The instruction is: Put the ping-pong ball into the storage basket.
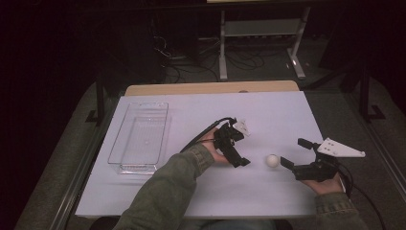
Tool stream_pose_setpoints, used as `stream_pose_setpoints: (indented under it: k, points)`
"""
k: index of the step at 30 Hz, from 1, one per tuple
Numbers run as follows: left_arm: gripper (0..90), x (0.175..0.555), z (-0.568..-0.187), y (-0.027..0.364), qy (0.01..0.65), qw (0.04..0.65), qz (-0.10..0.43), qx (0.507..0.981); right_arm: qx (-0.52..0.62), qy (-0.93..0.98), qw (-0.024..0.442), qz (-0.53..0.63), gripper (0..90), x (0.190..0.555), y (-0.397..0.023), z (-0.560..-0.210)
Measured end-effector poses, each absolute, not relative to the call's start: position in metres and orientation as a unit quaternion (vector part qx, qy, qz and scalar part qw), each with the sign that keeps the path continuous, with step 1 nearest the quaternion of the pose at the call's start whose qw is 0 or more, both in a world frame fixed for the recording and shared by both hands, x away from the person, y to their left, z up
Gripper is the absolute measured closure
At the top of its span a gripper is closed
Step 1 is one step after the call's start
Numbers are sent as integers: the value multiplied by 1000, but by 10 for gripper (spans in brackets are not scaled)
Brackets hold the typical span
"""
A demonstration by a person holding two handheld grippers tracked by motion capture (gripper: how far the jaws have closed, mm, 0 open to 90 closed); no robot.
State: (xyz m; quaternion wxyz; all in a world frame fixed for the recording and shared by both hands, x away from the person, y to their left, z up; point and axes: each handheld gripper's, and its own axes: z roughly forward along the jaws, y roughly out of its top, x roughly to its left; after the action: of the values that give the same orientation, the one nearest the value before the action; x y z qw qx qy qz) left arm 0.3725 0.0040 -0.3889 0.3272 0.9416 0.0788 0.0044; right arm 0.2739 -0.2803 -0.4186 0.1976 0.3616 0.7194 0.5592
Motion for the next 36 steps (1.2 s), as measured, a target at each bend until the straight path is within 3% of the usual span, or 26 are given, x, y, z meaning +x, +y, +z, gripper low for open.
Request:
stream_pose_setpoints:
  k: [36]
  points:
    - [0,381,-412,-43,60,326,-16,943,365,720,201,555,0,272,-283,-421]
